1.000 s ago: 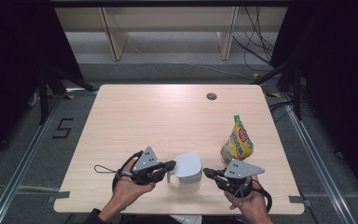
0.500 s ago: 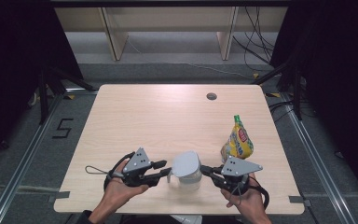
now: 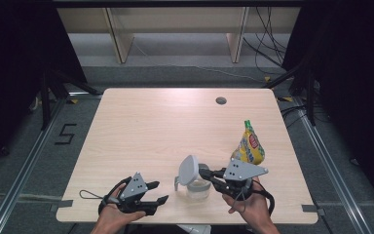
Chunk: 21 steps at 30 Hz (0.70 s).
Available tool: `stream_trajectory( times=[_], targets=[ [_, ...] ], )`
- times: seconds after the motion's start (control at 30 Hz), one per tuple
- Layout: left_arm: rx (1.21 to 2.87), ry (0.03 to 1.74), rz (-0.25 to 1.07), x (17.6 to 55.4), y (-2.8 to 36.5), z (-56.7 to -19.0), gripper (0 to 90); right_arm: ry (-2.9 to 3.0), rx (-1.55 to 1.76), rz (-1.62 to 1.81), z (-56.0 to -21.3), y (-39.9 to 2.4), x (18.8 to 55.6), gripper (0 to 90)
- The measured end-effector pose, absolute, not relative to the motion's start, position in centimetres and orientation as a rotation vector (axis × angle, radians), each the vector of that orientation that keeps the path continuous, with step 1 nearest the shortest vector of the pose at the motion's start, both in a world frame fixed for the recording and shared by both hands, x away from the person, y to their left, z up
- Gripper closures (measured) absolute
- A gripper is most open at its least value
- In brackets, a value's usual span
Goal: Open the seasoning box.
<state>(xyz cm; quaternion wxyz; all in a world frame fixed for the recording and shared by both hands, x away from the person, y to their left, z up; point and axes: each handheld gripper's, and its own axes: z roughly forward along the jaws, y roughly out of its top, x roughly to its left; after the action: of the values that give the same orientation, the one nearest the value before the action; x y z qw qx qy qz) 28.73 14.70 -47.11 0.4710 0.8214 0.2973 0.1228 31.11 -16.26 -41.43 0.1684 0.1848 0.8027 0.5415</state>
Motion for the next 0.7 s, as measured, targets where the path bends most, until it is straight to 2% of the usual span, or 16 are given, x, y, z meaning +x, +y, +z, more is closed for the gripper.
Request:
stream_trajectory(
  times=[0.43, 0.57, 0.7],
  targets=[
    [2.061, 0.745, 0.329, 28.2, 15.1, -48.6, 36.0, 2.312, 0.454, 1.55, -41.3, -13.5, 30.8, 90.0],
    [2.07, 0.77, 0.321, 28.0, 15.2, -49.0, 34.5, 2.291, 0.472, 1.55, -41.1, -14.2, 30.6, 89.6],
    [2.085, 0.775, 0.327, 27.9, 15.0, -49.1, 32.5, 2.274, 0.544, 1.546, -41.6, -15.9, 30.5, 83.7]
  ],
)
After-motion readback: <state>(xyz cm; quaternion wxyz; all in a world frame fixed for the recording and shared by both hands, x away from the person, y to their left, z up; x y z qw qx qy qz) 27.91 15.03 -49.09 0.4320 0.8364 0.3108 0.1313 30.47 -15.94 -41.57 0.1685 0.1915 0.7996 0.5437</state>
